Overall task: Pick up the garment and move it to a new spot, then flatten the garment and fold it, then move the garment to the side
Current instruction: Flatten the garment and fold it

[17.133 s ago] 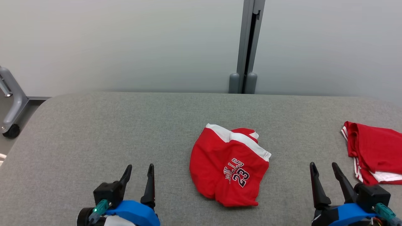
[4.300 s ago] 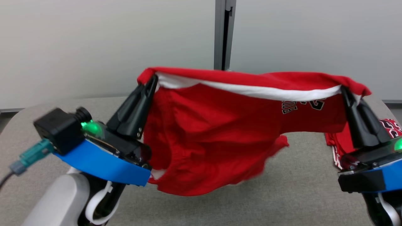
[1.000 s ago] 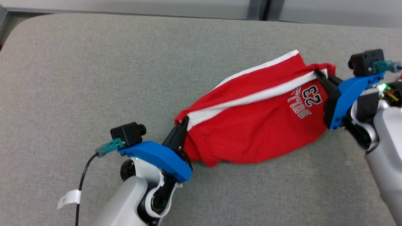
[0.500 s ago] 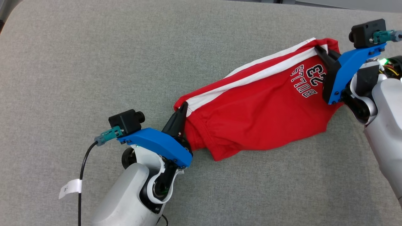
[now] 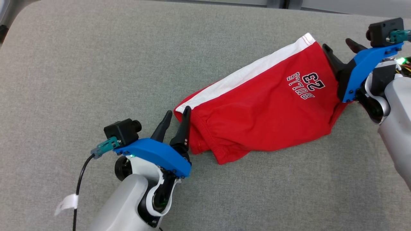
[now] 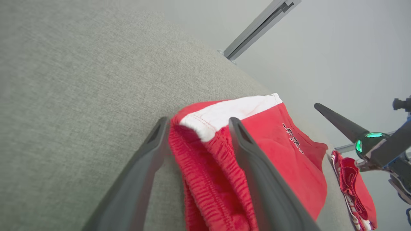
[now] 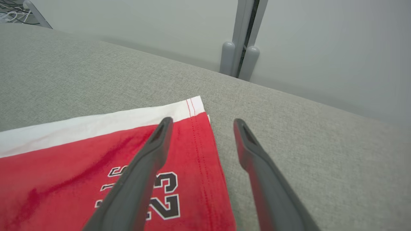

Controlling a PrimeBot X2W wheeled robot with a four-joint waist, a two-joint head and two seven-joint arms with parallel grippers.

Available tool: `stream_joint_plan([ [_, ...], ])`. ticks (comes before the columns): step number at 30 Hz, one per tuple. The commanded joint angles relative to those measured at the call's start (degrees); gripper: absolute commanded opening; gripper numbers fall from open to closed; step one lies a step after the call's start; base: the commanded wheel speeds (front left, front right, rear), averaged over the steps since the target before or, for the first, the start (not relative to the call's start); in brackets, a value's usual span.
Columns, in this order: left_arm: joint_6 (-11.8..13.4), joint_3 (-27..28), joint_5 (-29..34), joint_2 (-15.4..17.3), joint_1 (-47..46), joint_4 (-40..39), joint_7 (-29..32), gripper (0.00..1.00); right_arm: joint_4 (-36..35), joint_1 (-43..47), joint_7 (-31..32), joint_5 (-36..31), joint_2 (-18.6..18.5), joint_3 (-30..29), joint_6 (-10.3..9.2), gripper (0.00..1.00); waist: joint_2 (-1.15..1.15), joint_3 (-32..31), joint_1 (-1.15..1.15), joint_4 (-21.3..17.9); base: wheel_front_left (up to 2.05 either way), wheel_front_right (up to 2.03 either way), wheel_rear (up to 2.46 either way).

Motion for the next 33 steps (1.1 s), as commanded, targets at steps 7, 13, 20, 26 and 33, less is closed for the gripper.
stream_joint_plan([
  [7,2.6,1.4,4.4,4.9,2.4,-6.3,-4.2,1.00,3.5,-0.8,-0.6,2.0,-2.4,0.9,0.01,1.00,-0.01,-2.8,0.00,-0.3,0.00,0.00,0.00],
  [13,4.5,3.0,7.9,8.3,3.6,-10.1,-7.5,1.00,5.5,1.8,0.0,3.9,-3.3,1.7,0.01,1.00,-0.01,-5.6,0.00,0.2,0.00,0.00,0.00],
  [20,5.7,2.5,10.5,10.6,5.3,-9.3,-8.4,1.00,7.3,4.3,2.4,6.3,-3.8,3.1,0.01,1.00,-0.01,-6.5,0.00,2.0,0.00,0.00,0.00],
  [26,7.0,2.8,10.9,10.9,7.1,-9.3,-9.1,1.00,9.6,4.8,4.3,7.0,-4.2,3.9,0.01,1.00,-0.01,-5.5,0.00,4.1,0.00,0.00,0.00],
  [33,7.3,2.8,11.1,11.0,7.9,-9.5,-9.6,1.00,13.1,5.4,6.9,7.3,-2.8,4.7,0.01,1.00,-0.01,-4.6,0.00,5.6,0.00,0.00,0.00],
])
